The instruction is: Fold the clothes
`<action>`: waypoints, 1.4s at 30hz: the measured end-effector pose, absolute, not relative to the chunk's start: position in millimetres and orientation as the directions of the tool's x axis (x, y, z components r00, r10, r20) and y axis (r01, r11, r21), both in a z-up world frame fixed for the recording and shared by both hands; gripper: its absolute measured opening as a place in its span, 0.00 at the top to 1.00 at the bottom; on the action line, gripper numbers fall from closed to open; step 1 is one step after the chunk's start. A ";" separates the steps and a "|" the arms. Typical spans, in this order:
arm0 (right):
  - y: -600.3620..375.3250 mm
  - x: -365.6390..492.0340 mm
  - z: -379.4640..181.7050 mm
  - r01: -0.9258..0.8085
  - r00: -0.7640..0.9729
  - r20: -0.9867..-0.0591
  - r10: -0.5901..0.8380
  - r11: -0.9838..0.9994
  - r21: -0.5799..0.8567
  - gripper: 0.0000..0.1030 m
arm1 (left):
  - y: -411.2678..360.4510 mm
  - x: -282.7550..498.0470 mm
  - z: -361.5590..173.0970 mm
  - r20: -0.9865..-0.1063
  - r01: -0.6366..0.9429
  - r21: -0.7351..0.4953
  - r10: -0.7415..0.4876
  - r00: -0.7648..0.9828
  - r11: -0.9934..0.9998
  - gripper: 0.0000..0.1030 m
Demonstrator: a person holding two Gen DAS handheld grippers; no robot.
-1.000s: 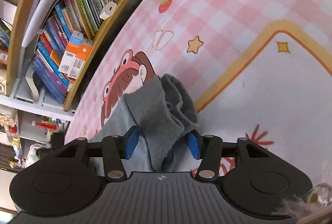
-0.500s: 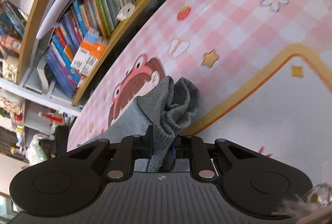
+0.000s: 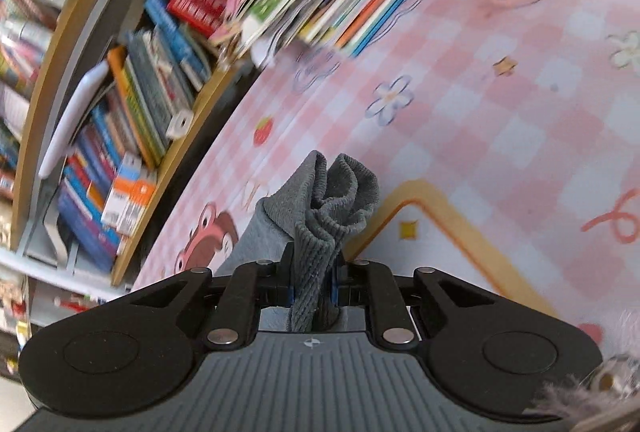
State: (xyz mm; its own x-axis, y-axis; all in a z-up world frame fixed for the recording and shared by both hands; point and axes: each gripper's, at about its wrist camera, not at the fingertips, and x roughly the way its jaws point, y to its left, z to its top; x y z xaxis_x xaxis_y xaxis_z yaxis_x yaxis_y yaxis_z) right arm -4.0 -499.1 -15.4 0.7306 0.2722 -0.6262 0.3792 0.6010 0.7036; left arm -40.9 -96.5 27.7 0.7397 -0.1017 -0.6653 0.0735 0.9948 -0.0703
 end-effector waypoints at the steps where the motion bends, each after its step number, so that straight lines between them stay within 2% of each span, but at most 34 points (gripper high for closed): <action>1: -500.3 -4.6 -12.3 0.380 0.735 -0.622 0.268 0.598 0.706 0.87 | -95.7 -41.2 28.3 -0.659 0.078 -0.073 -0.106 0.744 0.994 0.06; 5: -496.2 -3.8 7.8 0.337 0.759 -0.582 0.292 0.589 0.735 0.87 | -88.3 -42.5 32.5 -0.630 0.088 -0.094 -0.128 0.766 0.992 0.06; 11: -464.8 2.7 53.9 0.172 0.793 -0.466 0.394 0.589 0.790 0.87 | -68.6 -41.8 40.0 -0.587 0.064 -0.129 -0.129 0.799 0.990 0.06; 15: -433.2 3.0 83.8 0.056 0.798 -0.408 0.445 0.618 0.784 0.87 | -52.4 -41.1 43.9 -0.555 0.062 -0.158 -0.141 0.820 0.985 0.06; 19: -393.8 3.4 104.8 -0.034 0.782 -0.387 0.488 0.655 0.755 0.87 | -33.3 -42.8 48.4 -0.530 0.077 -0.173 -0.159 0.833 0.982 0.06; 28: -294.7 1.0 105.7 -0.175 0.694 -0.437 0.572 0.723 0.668 0.87 | 17.6 -50.0 49.2 -0.520 0.043 -0.215 -0.152 0.840 0.976 0.06; 36: -214.8 6.9 77.8 -0.269 0.603 -0.563 0.566 0.808 0.524 0.86 | 54.5 -57.5 45.1 -0.530 0.029 -0.225 -0.147 0.835 0.974 0.06; 38: -199.4 9.6 67.6 -0.285 0.578 -0.594 0.559 0.821 0.495 0.83 | 61.9 -59.7 44.9 -0.532 0.026 -0.223 -0.144 0.835 0.975 0.06; 42: -176.9 13.2 46.2 -0.295 0.526 -0.636 0.565 0.822 0.486 0.67 | 74.0 -63.0 44.4 -0.537 0.020 -0.219 -0.138 0.832 0.975 0.06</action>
State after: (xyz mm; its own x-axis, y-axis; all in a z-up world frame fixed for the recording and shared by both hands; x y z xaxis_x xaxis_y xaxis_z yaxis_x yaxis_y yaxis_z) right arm 13.2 -176.9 46.2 0.5261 0.5648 -0.6358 -0.2950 0.8224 0.4864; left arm -63.0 74.0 44.4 0.8324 -0.1378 -0.5368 0.0201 0.9755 -0.2192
